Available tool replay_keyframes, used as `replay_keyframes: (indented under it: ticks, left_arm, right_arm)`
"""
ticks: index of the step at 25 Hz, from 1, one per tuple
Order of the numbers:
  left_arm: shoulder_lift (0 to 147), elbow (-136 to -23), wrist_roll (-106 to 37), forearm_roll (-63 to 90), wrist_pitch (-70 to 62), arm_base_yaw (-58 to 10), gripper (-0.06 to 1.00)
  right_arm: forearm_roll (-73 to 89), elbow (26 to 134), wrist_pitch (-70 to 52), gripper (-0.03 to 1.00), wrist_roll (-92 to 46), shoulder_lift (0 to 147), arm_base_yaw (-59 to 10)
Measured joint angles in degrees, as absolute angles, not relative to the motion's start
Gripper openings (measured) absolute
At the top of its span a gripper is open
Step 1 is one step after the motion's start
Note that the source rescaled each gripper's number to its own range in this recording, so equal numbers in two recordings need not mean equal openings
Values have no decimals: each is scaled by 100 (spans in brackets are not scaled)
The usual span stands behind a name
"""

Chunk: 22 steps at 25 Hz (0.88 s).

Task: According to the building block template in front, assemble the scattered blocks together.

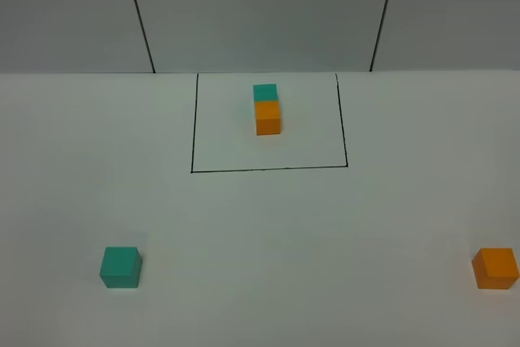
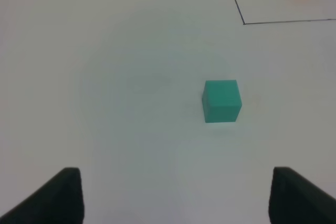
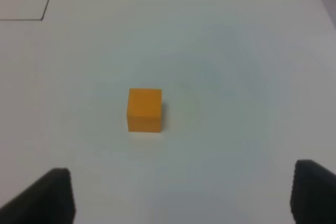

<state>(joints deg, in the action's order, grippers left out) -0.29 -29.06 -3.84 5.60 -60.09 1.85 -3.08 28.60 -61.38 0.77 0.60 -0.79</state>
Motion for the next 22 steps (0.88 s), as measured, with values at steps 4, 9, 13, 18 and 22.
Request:
replay_keyframes:
  ticks: [4,9,13,18,22]
  left_arm:
    - [-29,-2906,-384,560,-6009,185,62]
    - [-29,-2906,-384,560,-6009,185,62]
    - [-29,-2906,-384,560,-6009,185,62]
    - [-29,-2906,-384,560,-6009,185,62]
    - [-29,-2906,-384,560,-6009,185,62]
  right_arm:
    - [-308,2860,-6138,70,77,60,-79]
    - [-308,2860,-6138,70,77,60,-79]
    - [-308,2860,-6138,70,77,60,-79]
    - [-308,2860,-6138,70,77,60,-79]
    - [-308,2860,-6138,70,77,60,-79]
